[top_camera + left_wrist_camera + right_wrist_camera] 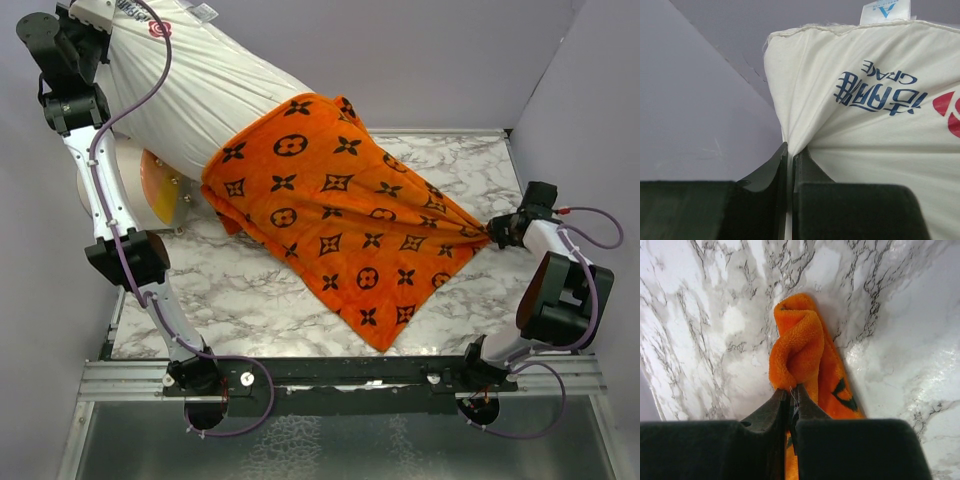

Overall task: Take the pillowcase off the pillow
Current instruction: Remove the pillow from the pillowcase.

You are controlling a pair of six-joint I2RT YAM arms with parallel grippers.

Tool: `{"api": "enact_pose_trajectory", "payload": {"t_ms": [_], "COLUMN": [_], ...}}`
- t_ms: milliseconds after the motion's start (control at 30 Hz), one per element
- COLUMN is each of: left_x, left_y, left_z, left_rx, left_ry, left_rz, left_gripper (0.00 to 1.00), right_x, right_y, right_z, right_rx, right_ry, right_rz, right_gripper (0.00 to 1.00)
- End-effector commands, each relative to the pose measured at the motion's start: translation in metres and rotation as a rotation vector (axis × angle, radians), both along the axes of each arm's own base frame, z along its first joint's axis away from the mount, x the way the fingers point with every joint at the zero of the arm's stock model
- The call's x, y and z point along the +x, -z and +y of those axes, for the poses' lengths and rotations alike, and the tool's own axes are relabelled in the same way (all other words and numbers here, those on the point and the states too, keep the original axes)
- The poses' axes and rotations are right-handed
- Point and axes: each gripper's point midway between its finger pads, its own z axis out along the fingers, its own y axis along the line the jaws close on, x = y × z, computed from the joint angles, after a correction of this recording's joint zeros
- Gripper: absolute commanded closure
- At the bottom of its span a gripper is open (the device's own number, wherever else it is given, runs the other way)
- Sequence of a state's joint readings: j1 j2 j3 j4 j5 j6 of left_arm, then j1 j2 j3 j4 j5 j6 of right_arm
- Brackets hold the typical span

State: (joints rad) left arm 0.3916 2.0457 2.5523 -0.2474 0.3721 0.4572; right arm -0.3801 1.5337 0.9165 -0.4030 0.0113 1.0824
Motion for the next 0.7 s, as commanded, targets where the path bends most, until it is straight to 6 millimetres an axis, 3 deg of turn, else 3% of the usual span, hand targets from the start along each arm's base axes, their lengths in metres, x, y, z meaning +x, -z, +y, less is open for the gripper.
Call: {"api": "enact_pose_trajectory", "payload": {"t_ms": [0,100,167,200,267,367,400,467,533,567,600,667], "left_x": [-0.199,-0.195,-0.178,-0.169,-0.129,-0.103,-0.097,-0.086,-0.078,-0.075,-0.072,-0.068], "left_y": [-0.207,-0.205,-0.198,-0.194,-0.164,-0.128,-0.117,-0.101,-0.092,-0.089,-0.086,-0.082], "left_z": [0.094,0.092,0.073,0.048,-0.006,-0.103,-0.125,-0.157,-0.175,-0.180,-0.183,-0.190], "left_rx": [0.226,0.170,0.077,0.043,0.003,0.049,0.059,0.064,0.069,0.072,0.077,0.088], "left_ry": [-0.636,-0.588,-0.419,-0.306,-0.122,0.070,0.107,0.149,0.168,0.171,0.172,0.171], "left_rz": [-0.761,-0.753,-0.685,-0.636,-0.502,-0.369,-0.335,-0.285,-0.256,-0.246,-0.237,-0.226], "left_gripper": [1.00,1.00,1.00,1.00,1.00,1.00,1.00,1.00,1.00,1.00,1.00,1.00], "right_x": [-0.052,-0.042,-0.013,0.007,0.037,0.066,0.071,0.074,0.071,0.067,0.062,0.037], "right_y": [0.015,0.010,-0.004,-0.018,-0.045,-0.083,-0.094,-0.114,-0.139,-0.154,-0.164,-0.178], "right_z": [-0.088,-0.085,-0.075,-0.067,-0.045,-0.004,0.009,0.028,0.052,0.072,0.106,0.162], "right_rx": [-0.277,-0.268,-0.300,-0.360,-0.502,-0.662,-0.696,-0.744,-0.781,-0.814,-0.854,-0.895], "right_ry": [0.223,0.185,0.039,-0.044,-0.189,-0.359,-0.410,-0.465,-0.538,-0.595,-0.681,-0.809], "right_rz": [0.236,0.192,0.094,0.050,0.013,-0.069,-0.103,-0.146,-0.221,-0.279,-0.344,-0.450], "right_gripper": [0.99,0.99,0.99,0.91,0.56,0.27,0.19,0.08,0.02,0.01,0.00,0.00]}}
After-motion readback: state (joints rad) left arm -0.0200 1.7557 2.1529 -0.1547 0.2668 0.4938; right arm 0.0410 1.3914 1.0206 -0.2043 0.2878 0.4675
